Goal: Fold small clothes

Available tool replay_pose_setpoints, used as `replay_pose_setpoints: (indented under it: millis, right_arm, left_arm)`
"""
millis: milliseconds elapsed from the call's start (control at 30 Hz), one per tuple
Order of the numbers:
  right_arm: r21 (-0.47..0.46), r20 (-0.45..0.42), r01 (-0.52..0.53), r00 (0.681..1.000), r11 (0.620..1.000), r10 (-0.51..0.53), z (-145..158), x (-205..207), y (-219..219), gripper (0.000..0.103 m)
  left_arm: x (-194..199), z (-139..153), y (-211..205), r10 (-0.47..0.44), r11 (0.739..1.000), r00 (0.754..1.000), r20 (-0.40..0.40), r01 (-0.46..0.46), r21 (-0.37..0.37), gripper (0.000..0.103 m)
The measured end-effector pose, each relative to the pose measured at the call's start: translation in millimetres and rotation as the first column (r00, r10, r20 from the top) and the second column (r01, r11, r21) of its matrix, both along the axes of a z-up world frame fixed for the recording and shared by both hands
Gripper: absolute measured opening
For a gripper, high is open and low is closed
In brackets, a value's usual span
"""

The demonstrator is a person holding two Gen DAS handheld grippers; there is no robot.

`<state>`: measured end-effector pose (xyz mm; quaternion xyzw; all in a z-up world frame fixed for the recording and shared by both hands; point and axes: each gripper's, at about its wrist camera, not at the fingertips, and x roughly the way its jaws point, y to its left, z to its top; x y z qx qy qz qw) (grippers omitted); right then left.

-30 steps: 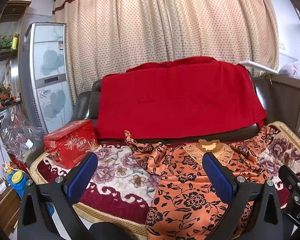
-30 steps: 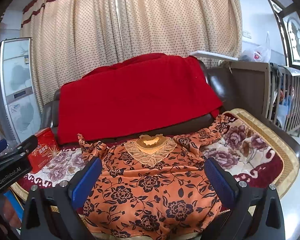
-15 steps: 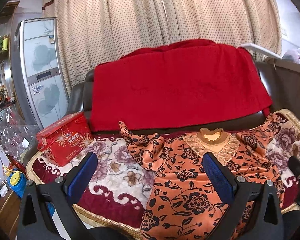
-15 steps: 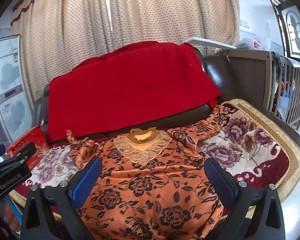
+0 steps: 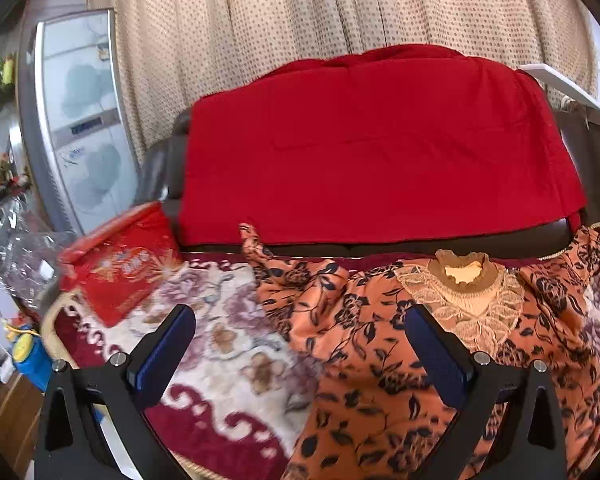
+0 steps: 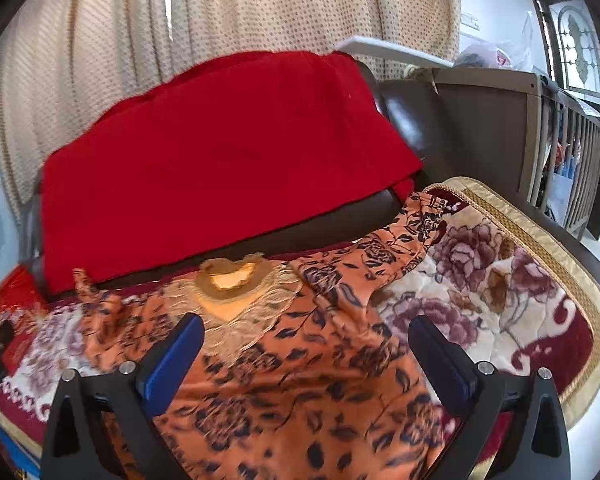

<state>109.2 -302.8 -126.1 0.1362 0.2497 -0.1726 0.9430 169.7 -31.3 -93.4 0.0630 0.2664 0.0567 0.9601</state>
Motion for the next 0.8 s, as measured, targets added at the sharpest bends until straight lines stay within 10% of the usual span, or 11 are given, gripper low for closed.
replay_pose_setpoints:
  millis: [267, 433, 600, 800]
  right_arm:
    - [0.296, -0.036, 0.015, 0.999, 0.955, -0.004, -64.7, 94.1, -157.5, 0.103]
    - [0.612, 0.001, 0.019, 1.000, 0.790, -0.025, -120.3, 131.4, -252.8, 0.103]
    - [0.730, -0.014, 0.109, 0.989, 0.675, -0.146, -156.6, 162.3, -308.3, 0.102]
    - [0.720, -0.019, 0.228, 0.951, 0.655, -0.310, -157.9, 182.2, -362.7, 0.093]
  left_arm:
    - [132.4, -102.7, -33.0, -0.123, 0.992, 0.948, -0.293, 0.108, -0.068, 0.103]
    - [175.0, -168.9, -54.0, -0.125, 0.992, 0.894, -0.429, 0.128, -0.023, 0.103]
    - [178.7, -174.9, -46.4, -0.160, 0.987, 0.901, -0.404, 0.134, -0.092, 0.103]
    - [184.6, -190.1, -16.2, -0.206, 0.952, 0.888, -0.412, 0.085, -0.295, 0.103]
